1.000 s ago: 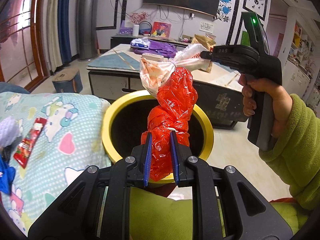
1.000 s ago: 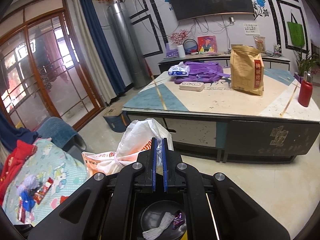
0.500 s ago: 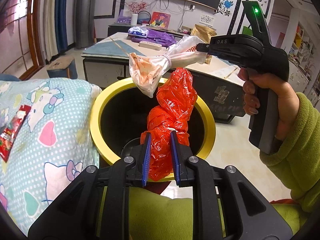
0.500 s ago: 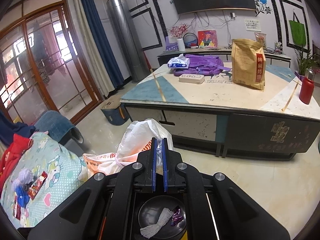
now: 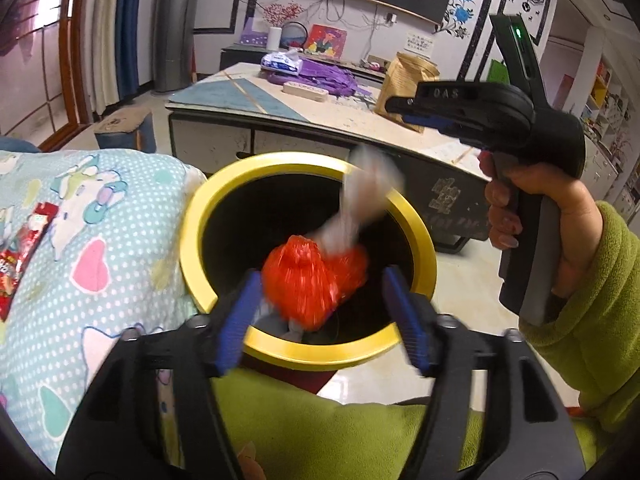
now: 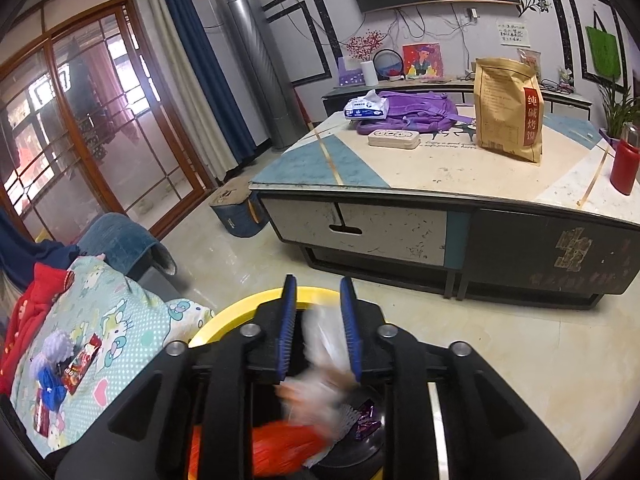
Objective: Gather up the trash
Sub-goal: 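Open both tools to drop the red bag and snack bag into the bin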
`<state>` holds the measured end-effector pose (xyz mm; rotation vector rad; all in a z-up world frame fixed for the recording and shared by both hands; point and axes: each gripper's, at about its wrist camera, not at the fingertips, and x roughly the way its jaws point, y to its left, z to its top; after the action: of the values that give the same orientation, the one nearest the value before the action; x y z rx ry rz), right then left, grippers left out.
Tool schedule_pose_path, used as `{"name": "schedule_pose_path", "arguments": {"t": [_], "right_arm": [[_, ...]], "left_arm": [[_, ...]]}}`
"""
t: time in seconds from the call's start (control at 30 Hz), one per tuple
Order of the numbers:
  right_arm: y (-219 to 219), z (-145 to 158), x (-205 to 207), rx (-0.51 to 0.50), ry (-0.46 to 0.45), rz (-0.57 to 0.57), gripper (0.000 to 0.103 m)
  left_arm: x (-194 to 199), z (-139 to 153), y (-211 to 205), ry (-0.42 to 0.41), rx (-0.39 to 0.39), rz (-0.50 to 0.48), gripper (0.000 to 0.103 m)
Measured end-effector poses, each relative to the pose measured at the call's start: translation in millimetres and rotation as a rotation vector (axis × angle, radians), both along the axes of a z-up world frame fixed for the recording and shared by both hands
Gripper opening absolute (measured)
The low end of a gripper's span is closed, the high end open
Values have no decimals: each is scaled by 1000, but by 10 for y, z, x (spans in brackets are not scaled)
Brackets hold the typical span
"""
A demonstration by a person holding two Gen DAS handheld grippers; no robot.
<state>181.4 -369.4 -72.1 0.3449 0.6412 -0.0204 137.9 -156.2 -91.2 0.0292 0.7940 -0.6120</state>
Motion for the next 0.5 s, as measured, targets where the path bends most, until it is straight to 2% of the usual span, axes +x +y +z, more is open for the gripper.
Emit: {"name": "schedule_pose_path", "arguments": {"t": [0.27,0.4,0.5], "right_arm": [[42,29,-16,0,-9,14,33],[68,88,-41,9,-30,24,34],[122,152,-63,6,-46,39,36]], "left_arm": [[-25,107,135,-26,-33,58,86],[-55,170,222,-43,-47,85,92],[-63,229,284,-58,-54,111,92]]}}
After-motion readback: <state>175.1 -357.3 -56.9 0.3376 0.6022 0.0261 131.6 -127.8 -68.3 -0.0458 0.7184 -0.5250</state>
